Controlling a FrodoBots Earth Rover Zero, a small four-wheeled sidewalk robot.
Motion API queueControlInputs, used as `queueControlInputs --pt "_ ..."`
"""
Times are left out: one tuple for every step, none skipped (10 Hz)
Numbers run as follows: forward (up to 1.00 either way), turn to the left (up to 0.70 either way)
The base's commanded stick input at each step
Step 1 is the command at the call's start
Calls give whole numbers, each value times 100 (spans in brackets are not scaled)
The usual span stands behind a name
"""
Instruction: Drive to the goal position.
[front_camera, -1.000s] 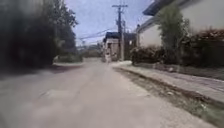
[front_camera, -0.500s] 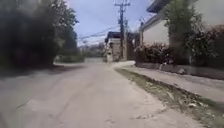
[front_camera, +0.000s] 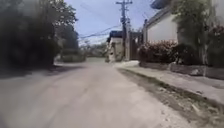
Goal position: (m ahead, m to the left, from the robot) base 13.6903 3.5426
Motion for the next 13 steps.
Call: queueControlInputs --pt "100 0" --pt "100 0" --pt "100 0" --pt "100 0" --pt "100 0" --pt "100 0" --pt "100 0" --pt "100 0" --pt "100 0" --pt "100 0" --pt "100 19" --pt "100 26" --pt "100 0"
